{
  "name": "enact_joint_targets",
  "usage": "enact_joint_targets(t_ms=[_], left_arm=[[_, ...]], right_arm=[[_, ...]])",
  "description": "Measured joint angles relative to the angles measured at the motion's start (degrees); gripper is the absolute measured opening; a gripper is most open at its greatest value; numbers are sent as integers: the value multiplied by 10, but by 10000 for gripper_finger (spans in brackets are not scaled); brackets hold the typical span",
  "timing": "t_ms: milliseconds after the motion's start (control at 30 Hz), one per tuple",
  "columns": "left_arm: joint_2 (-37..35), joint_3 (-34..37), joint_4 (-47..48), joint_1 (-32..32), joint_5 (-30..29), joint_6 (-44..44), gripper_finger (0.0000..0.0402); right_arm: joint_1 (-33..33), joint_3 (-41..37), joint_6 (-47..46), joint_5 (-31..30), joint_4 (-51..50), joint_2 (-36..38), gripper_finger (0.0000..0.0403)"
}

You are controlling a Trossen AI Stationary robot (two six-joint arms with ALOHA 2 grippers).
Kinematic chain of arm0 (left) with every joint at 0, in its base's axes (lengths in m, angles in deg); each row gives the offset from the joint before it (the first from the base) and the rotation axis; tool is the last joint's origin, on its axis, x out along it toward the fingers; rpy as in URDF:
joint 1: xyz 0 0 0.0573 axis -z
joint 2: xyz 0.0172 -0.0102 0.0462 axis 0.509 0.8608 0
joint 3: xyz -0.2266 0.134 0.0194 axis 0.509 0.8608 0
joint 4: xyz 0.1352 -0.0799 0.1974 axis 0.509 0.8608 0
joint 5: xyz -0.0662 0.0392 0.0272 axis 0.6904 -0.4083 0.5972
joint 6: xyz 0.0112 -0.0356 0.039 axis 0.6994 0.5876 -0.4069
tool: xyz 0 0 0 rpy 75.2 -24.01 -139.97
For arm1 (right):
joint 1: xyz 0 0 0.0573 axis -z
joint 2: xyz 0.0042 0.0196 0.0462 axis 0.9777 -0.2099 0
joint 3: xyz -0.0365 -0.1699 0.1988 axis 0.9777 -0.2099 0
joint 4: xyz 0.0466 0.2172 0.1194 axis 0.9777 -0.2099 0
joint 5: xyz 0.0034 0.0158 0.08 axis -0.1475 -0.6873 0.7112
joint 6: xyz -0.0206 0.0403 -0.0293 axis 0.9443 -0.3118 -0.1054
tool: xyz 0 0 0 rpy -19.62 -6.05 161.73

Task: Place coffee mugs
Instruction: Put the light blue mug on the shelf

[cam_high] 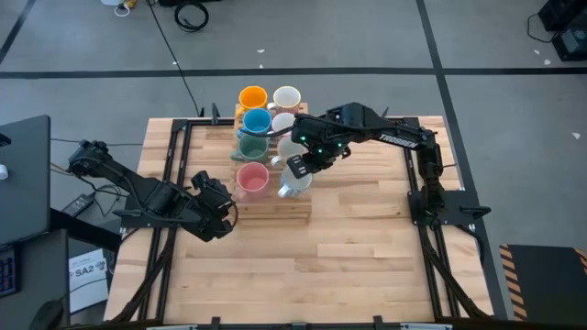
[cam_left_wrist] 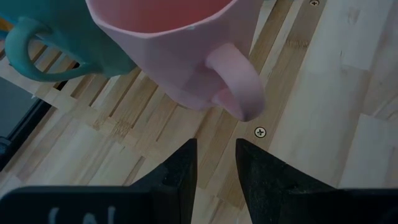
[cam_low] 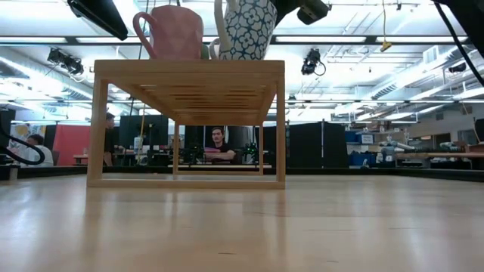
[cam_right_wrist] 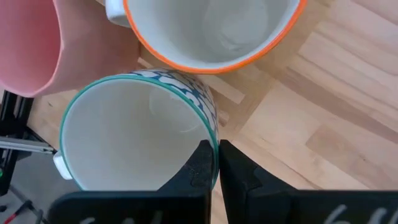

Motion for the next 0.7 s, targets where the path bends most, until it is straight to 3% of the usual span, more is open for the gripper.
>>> enact_joint_targets(t_ms=[700], left_arm=[[0, 0, 0, 0, 0, 0, 117]], right_arm=[[0, -5, 0, -17, -4, -2, 23]])
